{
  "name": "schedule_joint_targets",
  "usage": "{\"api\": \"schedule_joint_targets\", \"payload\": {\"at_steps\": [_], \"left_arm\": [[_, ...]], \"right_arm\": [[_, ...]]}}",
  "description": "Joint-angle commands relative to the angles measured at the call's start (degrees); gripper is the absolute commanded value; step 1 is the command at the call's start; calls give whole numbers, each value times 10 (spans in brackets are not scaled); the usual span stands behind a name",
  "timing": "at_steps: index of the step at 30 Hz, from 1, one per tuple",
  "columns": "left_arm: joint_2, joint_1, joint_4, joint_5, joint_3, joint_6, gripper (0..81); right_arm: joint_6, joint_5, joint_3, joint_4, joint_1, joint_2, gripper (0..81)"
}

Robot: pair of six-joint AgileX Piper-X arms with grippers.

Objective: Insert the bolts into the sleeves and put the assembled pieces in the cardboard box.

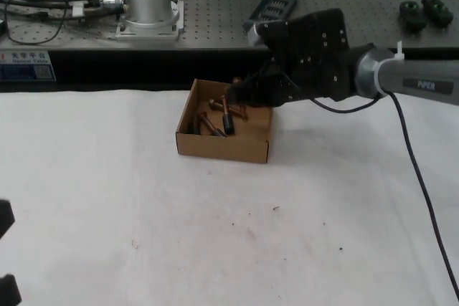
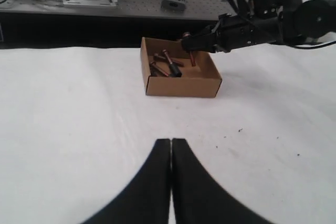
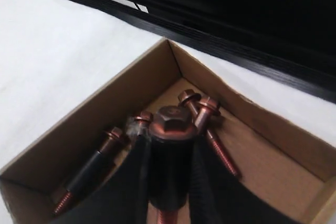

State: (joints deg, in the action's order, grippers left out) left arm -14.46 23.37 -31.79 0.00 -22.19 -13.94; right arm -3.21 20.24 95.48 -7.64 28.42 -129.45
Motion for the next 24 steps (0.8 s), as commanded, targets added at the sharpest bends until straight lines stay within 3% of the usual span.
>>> {"api": "schedule_joint_targets", "payload": {"at_steps": [1,3,6,7,8,12,19,21,24], "left_arm": [[7,3,-22,-8,-1,13,6],[7,3,-16,-7,-1,12,6],[7,3,-10,12,-1,10,6],[7,3,-7,23,-1,10,6],[7,3,-5,37,-1,10,6],[7,3,-2,76,-1,10,6],[7,3,-2,77,-3,10,6],[10,3,-2,43,-12,10,6],[30,3,11,-74,-36,24,6]], "right_arm": [[2,-1,10,-11,-3,4,17],[-17,-1,10,-11,-3,4,139],[-56,-30,10,-11,-3,7,438],[-62,-43,10,-11,-3,9,496],[-62,-52,10,-11,-3,11,504],[-62,-63,10,-11,-3,24,433],[-62,-60,6,-32,-3,58,414],[-60,-46,7,-74,-3,80,334],[-6,-38,-12,-124,1,126,107]]}}
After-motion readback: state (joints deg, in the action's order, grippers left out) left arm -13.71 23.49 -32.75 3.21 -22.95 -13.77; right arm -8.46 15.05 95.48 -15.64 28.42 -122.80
